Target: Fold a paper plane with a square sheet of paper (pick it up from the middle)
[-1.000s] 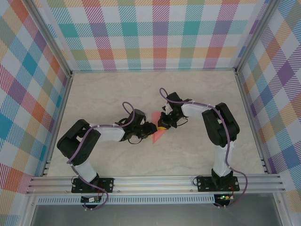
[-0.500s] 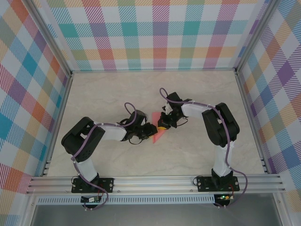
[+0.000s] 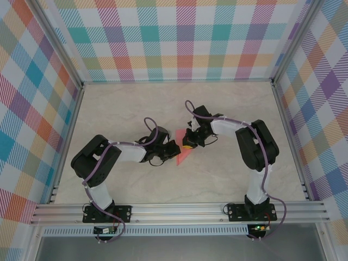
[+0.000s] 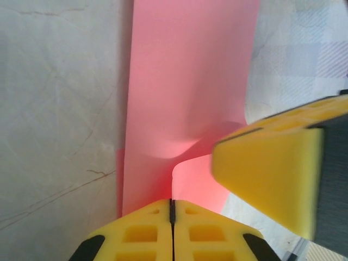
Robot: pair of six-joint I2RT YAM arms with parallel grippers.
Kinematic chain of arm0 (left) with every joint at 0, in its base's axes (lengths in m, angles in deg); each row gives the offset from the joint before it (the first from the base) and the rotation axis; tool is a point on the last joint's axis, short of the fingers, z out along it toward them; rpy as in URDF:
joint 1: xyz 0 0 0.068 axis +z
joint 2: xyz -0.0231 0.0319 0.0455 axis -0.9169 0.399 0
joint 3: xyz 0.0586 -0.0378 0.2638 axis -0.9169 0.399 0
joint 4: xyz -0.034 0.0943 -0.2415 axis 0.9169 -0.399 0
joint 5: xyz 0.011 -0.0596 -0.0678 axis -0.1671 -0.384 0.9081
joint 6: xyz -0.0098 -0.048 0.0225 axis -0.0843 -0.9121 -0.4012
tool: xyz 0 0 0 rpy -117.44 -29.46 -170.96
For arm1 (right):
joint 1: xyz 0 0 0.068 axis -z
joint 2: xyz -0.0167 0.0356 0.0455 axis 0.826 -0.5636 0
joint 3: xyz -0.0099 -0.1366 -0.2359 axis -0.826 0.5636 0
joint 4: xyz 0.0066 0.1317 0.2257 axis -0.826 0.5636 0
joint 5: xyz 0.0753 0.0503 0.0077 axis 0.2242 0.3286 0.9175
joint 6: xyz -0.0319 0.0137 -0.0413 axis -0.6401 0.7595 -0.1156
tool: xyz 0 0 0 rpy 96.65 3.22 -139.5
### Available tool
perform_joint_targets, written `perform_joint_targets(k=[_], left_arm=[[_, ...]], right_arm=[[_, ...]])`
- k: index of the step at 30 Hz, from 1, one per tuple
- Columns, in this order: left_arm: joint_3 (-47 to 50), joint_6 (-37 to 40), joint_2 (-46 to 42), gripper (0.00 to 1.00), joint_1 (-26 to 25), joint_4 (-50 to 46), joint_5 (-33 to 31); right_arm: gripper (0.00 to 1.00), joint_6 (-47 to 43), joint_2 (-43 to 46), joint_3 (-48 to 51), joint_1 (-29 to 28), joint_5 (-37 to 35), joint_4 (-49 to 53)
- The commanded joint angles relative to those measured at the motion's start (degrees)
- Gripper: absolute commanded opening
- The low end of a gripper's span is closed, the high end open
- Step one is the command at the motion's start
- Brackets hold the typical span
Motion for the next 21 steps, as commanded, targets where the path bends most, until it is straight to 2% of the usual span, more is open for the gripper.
perform_joint_targets(k=[1, 3, 11, 21], left_arm=[[-2.05, 2.65, 0.55, 0.04, 0.62, -3.05, -1.97], [-2.30, 3.47, 0.33, 0.04, 0.63, -4.07, -2.75], [-2.99, 4.89, 0.89, 0.04, 0.65, -4.94, -4.01], [-3.47, 5.70, 1.25, 0.04, 0.62, -5.58, -4.37]], right_arm=[[0.05, -0.47, 4.08, 1.69, 0.52, -0.78, -1.18], [0.08, -0.60, 5.21, 3.35, 0.55, -0.31, -2.78], [0.06, -1.06, 7.18, 9.37, 0.45, 3.79, -8.05], [0.05, -1.39, 4.79, 9.80, 0.38, 5.29, -8.88]])
